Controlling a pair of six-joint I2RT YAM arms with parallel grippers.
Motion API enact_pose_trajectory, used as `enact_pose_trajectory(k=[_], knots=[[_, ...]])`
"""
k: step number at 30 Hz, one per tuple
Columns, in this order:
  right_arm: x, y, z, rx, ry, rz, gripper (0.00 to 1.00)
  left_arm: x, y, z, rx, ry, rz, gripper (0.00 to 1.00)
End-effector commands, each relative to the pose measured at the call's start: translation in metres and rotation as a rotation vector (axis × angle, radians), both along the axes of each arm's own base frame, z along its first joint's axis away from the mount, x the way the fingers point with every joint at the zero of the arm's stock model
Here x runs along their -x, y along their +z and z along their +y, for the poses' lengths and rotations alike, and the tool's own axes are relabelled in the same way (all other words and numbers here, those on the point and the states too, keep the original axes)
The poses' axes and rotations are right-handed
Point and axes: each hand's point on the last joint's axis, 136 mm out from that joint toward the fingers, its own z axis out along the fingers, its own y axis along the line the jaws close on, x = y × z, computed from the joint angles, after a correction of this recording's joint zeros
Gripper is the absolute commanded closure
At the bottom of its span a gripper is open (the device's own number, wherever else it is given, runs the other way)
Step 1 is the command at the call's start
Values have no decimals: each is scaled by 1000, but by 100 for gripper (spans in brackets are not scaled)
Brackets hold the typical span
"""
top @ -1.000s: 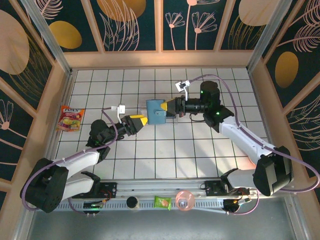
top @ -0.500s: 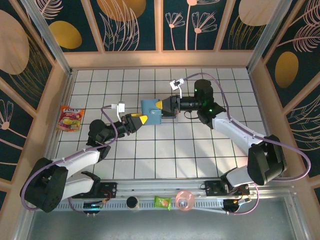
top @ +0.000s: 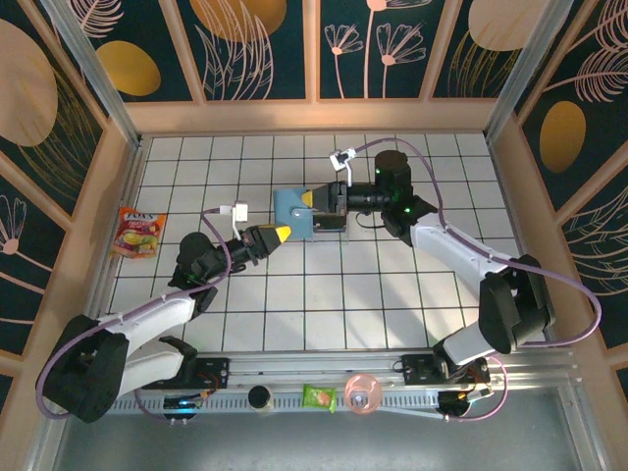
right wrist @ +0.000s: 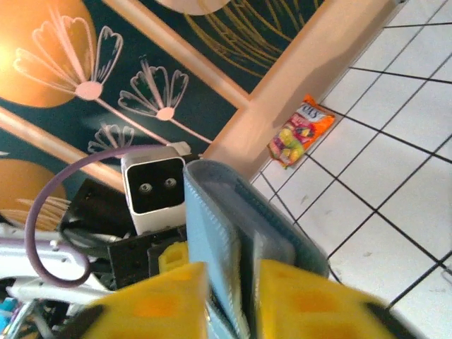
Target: Take the credit cards out of the card holder
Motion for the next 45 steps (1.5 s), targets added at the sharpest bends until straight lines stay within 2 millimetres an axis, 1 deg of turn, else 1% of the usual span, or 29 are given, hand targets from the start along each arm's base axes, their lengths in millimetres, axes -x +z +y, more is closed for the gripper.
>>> enact_pose_trajectory(k=[1,3,6,7,10,13,16,19,24,28,31,33,35,40,42,45], knots=[[-22,8,-13,55,-199,32,53,-18,12,6,-43,118,-28,100],[-30,4,-25,104,-319,49,49,-26,3,9,-103,187,3,100],[-31,0,-34,185,-453,58,48,-34,-7,12,-183,279,24,100],[-28,-1,-32,212,-476,54,47,-36,-8,11,-204,299,23,100],[-17,-4,-17,287,-505,31,45,-41,-11,9,-260,356,34,100],[-11,-15,-1,333,-500,68,45,-44,-14,6,-300,380,45,100],[-9,-28,8,377,-506,80,45,-42,-14,1,-304,375,42,100],[-11,-37,14,412,-511,77,45,-39,-12,-2,-291,358,34,100],[-9,-42,25,441,-486,58,45,-36,-10,-5,-282,339,28,100],[-13,-59,23,510,-508,66,45,-34,-6,-5,-272,335,17,100],[-20,-69,14,565,-561,58,47,-33,-5,-6,-269,329,12,100],[-23,-72,10,590,-584,44,48,-32,-5,-5,-269,327,13,100],[-28,-76,5,623,-612,33,52,-31,-6,-5,-270,325,14,100],[-36,-77,-2,658,-657,-2,60,-30,-6,-4,-273,326,12,100],[-37,-77,-1,661,-656,-11,63,-30,-7,-4,-276,325,13,100],[-38,-78,1,660,-650,-14,73,-30,-8,-4,-277,325,18,100]])
